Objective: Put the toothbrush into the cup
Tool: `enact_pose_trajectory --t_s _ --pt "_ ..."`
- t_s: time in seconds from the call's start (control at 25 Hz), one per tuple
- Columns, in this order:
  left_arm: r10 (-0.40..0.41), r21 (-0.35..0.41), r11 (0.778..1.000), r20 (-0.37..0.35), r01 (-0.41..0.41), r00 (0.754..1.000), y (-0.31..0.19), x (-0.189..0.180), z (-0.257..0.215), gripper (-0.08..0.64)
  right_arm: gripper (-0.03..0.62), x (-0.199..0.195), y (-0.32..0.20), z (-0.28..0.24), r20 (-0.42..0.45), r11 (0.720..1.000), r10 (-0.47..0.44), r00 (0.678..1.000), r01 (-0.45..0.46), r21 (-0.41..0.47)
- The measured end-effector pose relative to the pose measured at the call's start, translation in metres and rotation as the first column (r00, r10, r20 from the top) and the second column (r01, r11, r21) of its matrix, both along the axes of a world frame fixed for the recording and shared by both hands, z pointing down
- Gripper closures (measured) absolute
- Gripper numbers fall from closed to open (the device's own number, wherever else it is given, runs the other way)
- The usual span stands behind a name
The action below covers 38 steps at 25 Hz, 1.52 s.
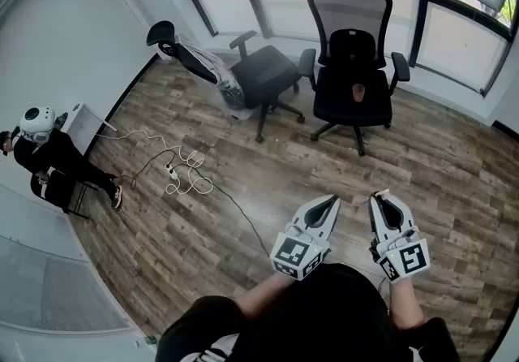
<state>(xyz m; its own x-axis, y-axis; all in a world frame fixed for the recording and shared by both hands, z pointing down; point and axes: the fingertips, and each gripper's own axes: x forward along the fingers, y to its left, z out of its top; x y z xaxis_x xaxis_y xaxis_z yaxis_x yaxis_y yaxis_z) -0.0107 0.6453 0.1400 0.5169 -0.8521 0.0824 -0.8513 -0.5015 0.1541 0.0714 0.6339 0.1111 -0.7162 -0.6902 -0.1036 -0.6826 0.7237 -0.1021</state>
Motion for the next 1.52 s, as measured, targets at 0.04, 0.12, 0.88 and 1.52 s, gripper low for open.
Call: enact_pose_trajectory --t_s 0.04,0.12,0.88,1.52 --pt "-0.007 0.006 1.000 0.007 0.007 1.000 -0.003 -0.004 -0.001 0.537 0.549 -0.003 -0.003 -0.001 0.003 1.000 -0.008 1.000 0.008 0.009" --pt "-0.027 0.022 0.999 0.017 0.027 0.999 -0.011 -0.010 -0.002 0.538 0.549 -0.007 -0.010 -0.003 0.007 0.999 -0.026 1.000 0.026 0.030" --pt "-0.094 -0.008 0.995 0.055 0.095 0.994 -0.044 -0.005 0.008 0.537 0.549 0.035 -0.045 0.014 0.083 1.000 -0.009 0.997 0.009 -0.007" --pt "-0.028 -0.031 0.999 0.024 0.029 0.999 -0.151 0.000 0.020 0.537 0.549 0.034 -0.145 0.017 0.055 0.999 0.035 0.998 -0.034 -0.018"
